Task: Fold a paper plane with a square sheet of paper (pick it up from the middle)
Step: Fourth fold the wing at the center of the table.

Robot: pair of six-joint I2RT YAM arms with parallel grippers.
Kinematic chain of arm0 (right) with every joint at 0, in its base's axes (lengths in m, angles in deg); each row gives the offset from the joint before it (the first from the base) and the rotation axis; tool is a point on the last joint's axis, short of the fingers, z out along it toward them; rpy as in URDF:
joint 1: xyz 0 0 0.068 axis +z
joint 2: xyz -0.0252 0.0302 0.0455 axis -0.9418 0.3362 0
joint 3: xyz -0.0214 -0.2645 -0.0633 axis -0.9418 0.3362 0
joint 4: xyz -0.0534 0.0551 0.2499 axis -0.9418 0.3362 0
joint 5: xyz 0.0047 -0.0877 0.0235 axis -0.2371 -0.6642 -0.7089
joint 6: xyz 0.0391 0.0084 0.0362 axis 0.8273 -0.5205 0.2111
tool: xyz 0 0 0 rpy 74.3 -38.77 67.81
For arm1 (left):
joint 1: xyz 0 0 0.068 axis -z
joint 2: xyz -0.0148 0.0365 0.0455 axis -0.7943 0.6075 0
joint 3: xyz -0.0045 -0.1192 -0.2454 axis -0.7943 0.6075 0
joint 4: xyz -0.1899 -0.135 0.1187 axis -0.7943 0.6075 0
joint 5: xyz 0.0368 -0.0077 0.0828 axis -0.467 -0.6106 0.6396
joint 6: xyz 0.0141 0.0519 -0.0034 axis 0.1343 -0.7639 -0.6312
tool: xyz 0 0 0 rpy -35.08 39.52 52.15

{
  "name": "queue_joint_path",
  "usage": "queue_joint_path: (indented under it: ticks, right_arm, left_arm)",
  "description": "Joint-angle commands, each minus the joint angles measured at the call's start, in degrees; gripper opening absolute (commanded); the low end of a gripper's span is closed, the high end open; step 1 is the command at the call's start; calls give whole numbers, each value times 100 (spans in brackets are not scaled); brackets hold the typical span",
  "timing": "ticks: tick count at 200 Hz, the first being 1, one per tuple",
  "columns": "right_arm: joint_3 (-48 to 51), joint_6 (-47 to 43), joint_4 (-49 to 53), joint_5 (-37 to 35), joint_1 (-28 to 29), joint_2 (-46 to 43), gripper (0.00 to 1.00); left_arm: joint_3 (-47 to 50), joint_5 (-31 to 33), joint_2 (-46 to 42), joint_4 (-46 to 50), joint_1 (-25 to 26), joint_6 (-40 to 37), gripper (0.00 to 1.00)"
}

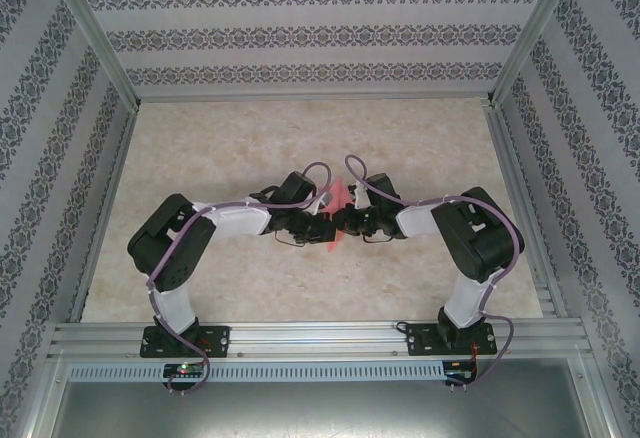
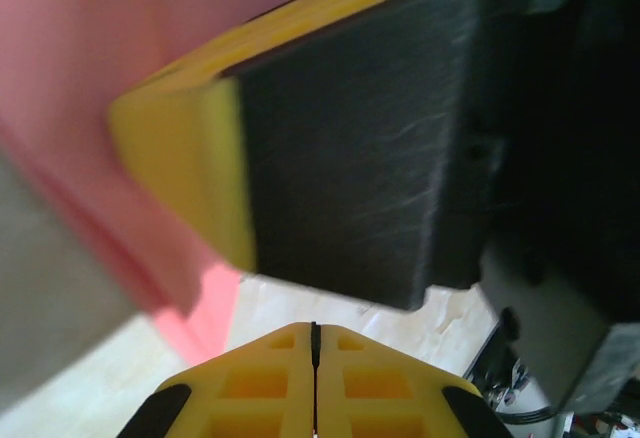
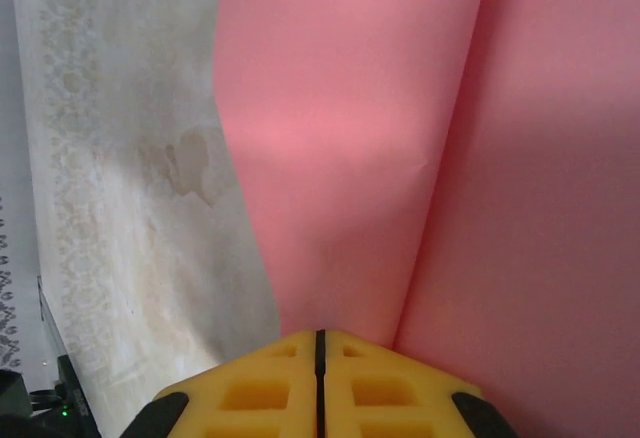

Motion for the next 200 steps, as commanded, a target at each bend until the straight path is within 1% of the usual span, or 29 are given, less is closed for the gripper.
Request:
queue_joint_path:
  ticks: [1, 28, 74, 103, 122, 143, 178, 200]
  right_arm:
    - [181, 258, 120, 146, -54, -108, 9]
    - [260, 507, -110, 224, -116, -94, 9]
    - [354, 902, -595, 349, -205, -39, 9]
    - [331, 916, -544, 285, -212, -161, 10]
    - [276, 834, -438, 87, -215, -284, 12]
    - [107, 806, -401, -100, -219, -329, 13]
    - [-231, 729, -247, -238, -224, -186, 13]
    - [-483, 585, -42, -307, -226, 91, 13]
  left_arm:
    - [142, 298, 190, -564, 91, 163, 8]
    - [244, 517, 329, -595, 136, 87, 7]
    - [485, 697, 437, -716, 158, -6, 7]
    - [366, 1040, 531, -254, 168, -261, 7]
    - [398, 1343, 539, 17, 162, -439, 6]
    - [393, 1524, 603, 284, 162, -623, 6]
    - [376, 1851, 627, 660, 163, -879, 6]
    - [367, 1884, 656, 735, 157, -940, 6]
